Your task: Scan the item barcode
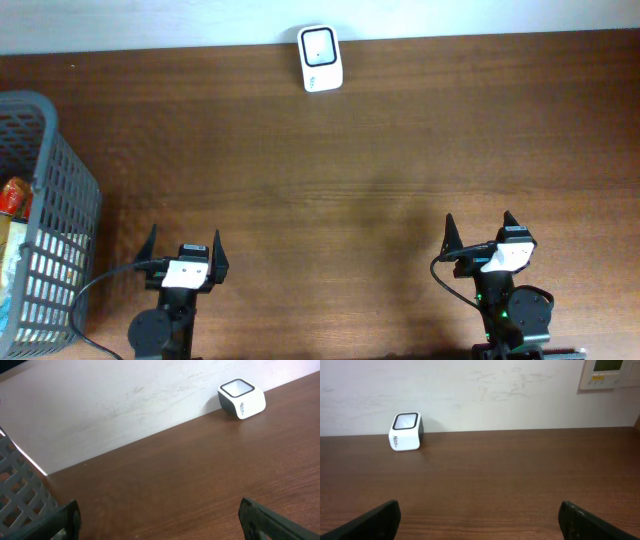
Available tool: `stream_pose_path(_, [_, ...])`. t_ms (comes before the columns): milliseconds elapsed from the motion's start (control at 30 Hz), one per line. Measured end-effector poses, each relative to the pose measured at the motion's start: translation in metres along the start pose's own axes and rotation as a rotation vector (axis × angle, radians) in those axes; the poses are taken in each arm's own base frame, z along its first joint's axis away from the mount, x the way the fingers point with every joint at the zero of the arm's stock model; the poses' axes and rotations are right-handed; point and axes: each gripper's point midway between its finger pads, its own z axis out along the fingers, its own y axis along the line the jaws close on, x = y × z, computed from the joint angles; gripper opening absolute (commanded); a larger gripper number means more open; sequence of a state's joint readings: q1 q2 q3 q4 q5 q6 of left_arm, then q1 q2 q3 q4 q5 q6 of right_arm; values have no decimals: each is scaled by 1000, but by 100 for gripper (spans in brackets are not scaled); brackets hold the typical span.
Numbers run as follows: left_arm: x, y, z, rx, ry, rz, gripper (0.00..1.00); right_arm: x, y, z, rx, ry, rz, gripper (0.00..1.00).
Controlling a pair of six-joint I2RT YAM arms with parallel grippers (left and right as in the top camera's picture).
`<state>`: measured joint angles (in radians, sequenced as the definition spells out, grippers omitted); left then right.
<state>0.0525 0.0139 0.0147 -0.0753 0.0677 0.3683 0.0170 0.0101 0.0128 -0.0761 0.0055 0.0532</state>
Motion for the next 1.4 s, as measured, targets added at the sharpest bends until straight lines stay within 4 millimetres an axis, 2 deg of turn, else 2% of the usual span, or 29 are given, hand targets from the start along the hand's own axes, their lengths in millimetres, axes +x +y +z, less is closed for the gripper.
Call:
stream_pose_path(633, [-3,-3,0,21,-15,-17,99,0,0,0,0,0,0,99])
stream_pose_path(667, [-10,-2,-1,21,-28,-28,99,0,0,0,0,0,0,99])
stream_pose_path(733, [-35,7,-7,13,-65,-42,99,0,0,0,0,0,0,99])
stream_pose_path(767, [-57,15,-10,6,-86,-44,99,0,0,0,0,1,0,99])
stream_pose_path(867, [-99,23,-7,61,-71,-51,99,0,0,0,0,0,0,99])
stream_pose_path(933, [-127,27,5,116,-35,-59,99,0,0,0,0,2,0,99])
stream_pose_path(967, [-152,32,15,155,-24,-62,99,0,0,0,0,2,0,99])
stream_pose_path(1000, [-155,29,23,207,55,-80,99,0,0,0,0,0,0,99])
stream_pose_path(1033, [-169,33,33,241,109,-103,99,1,0,0,1,3,0,99])
stream_pose_path(1067, [-171,32,40,276,194,-126,99,1,0,0,1,5,0,99])
stream_pose_path(1100, [-189,39,54,292,229,-141,99,1,0,0,1,3,0,99])
stream_pose_path(1167, [-199,36,65,375,361,-186,99,0,0,0,1,1,0,99])
stream_pose_path(1200, [-210,32,73,430,367,-204,99,0,0,0,1,2,0,99])
stream_pose_path(1300, [-201,18,86,509,404,-235,99,0,0,0,1,2,0,99])
stream_pose_path(1367, [-203,22,92,494,397,-258,99,0,0,0,1,2,0,98])
stream_pose_path(1400, [-205,35,92,438,412,-289,87,0,0,0,1,2,0,99])
